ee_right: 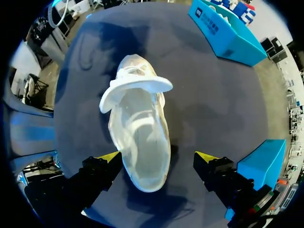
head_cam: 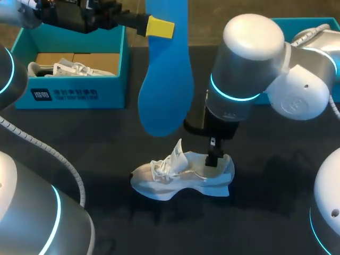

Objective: Take the shoe out of the shoebox, open the shoe tongue, remove and reinsert the insole, then place the shoe into the shoebox

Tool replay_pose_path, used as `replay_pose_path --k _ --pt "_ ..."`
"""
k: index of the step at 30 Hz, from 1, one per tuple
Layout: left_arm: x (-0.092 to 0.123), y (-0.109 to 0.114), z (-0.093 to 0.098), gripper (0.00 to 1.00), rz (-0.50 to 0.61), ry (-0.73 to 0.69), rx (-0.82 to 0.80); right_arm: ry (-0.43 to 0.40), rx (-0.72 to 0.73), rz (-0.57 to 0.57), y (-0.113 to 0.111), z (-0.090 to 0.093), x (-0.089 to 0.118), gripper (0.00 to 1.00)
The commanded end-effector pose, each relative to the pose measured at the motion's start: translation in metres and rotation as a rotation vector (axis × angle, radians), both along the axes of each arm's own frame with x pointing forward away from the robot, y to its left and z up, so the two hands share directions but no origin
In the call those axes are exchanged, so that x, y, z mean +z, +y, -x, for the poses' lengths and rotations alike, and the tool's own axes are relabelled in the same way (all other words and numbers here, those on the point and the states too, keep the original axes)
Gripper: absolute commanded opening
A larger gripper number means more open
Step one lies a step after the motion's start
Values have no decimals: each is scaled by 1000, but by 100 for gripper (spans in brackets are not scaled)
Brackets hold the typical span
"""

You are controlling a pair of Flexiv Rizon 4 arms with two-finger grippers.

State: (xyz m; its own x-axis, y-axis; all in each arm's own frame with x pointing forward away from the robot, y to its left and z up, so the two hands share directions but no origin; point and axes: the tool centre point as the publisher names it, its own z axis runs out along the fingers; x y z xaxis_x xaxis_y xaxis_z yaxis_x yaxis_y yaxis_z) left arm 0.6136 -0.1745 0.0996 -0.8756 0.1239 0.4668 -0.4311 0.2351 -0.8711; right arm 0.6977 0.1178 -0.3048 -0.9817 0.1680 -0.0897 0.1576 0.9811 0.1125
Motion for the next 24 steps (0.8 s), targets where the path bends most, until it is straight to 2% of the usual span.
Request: replay_pose_path --k 1,10,24 --pt "0 -1 0 0 -1 0 0 -11 15 1 11 -10 -15 100" --pt "0 -1 0 0 -1 0 0 -45 35 -16 13 -17 -38 100" --pt "0 -1 0 0 -1 0 0 -10 36 -35 12 -30 -72 100"
